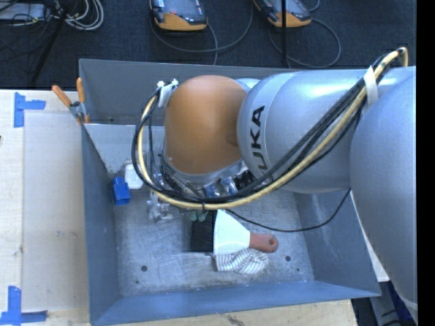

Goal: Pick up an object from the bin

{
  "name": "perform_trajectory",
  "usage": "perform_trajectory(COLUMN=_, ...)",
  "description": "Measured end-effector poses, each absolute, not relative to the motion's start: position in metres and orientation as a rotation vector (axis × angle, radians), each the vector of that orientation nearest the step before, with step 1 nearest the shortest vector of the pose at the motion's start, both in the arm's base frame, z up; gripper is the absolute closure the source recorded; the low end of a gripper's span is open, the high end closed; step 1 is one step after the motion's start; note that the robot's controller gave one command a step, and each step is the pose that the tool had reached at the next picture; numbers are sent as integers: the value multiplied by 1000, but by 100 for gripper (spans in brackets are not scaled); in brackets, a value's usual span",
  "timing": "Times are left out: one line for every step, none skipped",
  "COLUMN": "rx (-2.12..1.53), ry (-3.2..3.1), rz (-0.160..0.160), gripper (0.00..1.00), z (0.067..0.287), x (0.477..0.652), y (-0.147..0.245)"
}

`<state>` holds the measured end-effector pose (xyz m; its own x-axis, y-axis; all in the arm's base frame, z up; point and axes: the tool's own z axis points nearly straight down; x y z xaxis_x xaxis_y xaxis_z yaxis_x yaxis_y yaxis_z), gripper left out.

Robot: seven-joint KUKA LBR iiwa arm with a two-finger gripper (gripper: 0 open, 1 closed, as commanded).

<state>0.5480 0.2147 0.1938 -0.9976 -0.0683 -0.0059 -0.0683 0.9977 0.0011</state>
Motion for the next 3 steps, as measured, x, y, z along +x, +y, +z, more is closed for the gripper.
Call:
perform_trajectory(rx=-288, ry=3130, rz=0, gripper=100, z=152, x=541, y=216)
perform_trajectory(rx=-361, ry=3126, rz=-1, gripper=100, z=151, x=512, y=194)
perform_trajectory(rx=-780, ry=3044, rz=1, gripper=0, z=142, x=524, y=166)
